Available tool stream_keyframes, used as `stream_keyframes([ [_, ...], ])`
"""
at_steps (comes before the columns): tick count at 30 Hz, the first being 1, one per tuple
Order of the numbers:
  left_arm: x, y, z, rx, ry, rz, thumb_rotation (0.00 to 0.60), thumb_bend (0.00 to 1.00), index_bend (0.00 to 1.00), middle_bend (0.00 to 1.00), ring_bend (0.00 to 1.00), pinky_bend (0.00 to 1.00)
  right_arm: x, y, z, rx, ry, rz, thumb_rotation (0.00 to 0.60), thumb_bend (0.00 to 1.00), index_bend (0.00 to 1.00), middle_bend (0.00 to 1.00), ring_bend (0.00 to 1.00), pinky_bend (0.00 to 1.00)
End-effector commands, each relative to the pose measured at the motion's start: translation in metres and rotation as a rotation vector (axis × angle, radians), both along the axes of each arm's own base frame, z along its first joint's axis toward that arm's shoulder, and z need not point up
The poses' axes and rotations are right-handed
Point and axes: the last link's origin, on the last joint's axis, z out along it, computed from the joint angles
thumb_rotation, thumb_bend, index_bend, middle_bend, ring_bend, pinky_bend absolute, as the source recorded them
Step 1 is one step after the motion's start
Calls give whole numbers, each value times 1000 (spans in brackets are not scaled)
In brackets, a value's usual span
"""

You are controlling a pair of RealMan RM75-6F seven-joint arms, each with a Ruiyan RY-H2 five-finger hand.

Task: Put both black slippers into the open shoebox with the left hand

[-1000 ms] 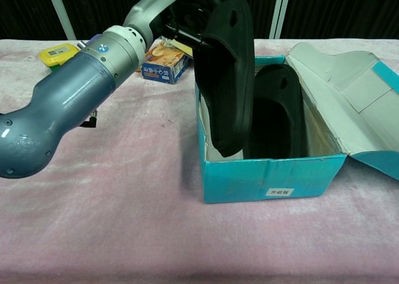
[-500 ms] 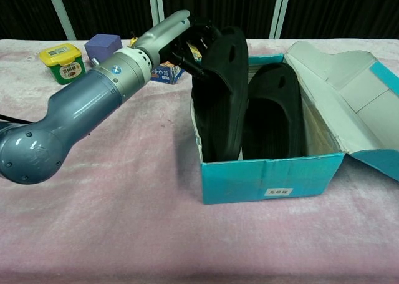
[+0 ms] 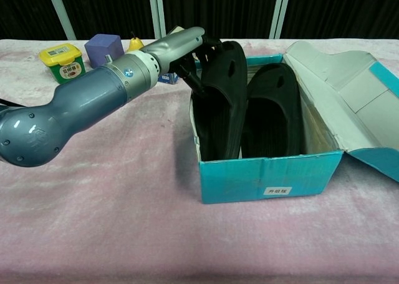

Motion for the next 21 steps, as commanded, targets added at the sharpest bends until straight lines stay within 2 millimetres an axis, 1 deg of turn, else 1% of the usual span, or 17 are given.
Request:
stream_keyframes([
  [1, 2, 0, 0, -11, 55, -7, 600, 0, 307, 469, 413, 356, 0, 0, 0, -1, 2, -1, 600, 77, 0, 0, 0, 15],
  [4, 2, 0, 0, -27, 86, -5, 600, 0, 235, 408, 377, 317, -1, 1, 1, -3, 0, -5, 600, 77, 0, 0, 0, 15],
  [6, 2, -1, 0, -46, 103, -2, 600, 0, 169, 344, 334, 289, 0, 1, 1, -4, -1, -5, 600, 77, 0, 0, 0, 15],
  [8, 1, -1, 1, -62, 125, -1, 600, 0, 139, 313, 317, 279, 0, 1, 1, -3, -4, -4, 600, 77, 0, 0, 0, 15],
  [11, 2, -2, 6, -65, 132, 2, 597, 0, 118, 275, 296, 261, 0, 0, 0, -1, -4, -1, 600, 77, 0, 0, 0, 15],
  [16, 1, -4, 17, -59, 112, 9, 563, 0, 71, 204, 220, 222, 0, 1, 0, 0, -4, -1, 600, 77, 0, 0, 0, 15],
  [18, 0, -5, 22, -52, 104, 10, 555, 0, 52, 170, 156, 197, 1, 1, 0, 0, -5, 1, 600, 77, 0, 0, 0, 15],
  [21, -1, -6, 28, -51, 92, 12, 544, 0, 31, 131, 92, 171, 1, 0, -1, 5, -5, 1, 600, 77, 0, 0, 0, 15],
])
